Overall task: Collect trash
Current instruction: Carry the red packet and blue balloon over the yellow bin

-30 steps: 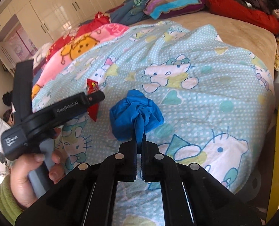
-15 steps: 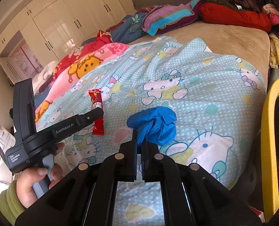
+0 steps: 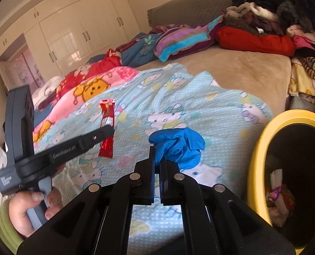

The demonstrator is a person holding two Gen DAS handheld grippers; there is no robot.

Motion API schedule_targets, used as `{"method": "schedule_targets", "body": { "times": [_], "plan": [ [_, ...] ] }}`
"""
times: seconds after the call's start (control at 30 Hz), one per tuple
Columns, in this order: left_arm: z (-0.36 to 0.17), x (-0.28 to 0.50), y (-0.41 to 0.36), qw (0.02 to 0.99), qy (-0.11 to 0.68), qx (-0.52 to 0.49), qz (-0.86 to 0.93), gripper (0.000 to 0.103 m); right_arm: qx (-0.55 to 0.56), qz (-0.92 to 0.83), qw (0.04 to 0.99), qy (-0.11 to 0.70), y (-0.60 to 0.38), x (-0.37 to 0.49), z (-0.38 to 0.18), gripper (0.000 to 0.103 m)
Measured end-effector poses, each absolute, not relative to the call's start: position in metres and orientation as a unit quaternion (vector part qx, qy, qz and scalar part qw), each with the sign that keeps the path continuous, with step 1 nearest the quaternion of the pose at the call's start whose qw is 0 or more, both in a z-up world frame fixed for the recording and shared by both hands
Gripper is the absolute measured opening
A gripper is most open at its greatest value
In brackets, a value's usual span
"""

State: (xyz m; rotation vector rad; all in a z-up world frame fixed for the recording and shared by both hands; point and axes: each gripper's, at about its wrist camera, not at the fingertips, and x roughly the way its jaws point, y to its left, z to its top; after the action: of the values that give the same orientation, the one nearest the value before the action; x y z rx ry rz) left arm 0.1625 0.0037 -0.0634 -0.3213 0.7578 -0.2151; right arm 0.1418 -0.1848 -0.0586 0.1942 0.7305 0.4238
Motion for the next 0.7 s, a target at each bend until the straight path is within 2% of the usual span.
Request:
{"method": "schedule_targets", "body": {
  "times": [0.7],
  "plan": [
    [-0.038,0.144,-0.059,0.911,0.351,-0.118,-0.178,0.014,0.133,0.124,0.926,0.332,-0.27,0.132,-0.037,0.003]
  ]
}}
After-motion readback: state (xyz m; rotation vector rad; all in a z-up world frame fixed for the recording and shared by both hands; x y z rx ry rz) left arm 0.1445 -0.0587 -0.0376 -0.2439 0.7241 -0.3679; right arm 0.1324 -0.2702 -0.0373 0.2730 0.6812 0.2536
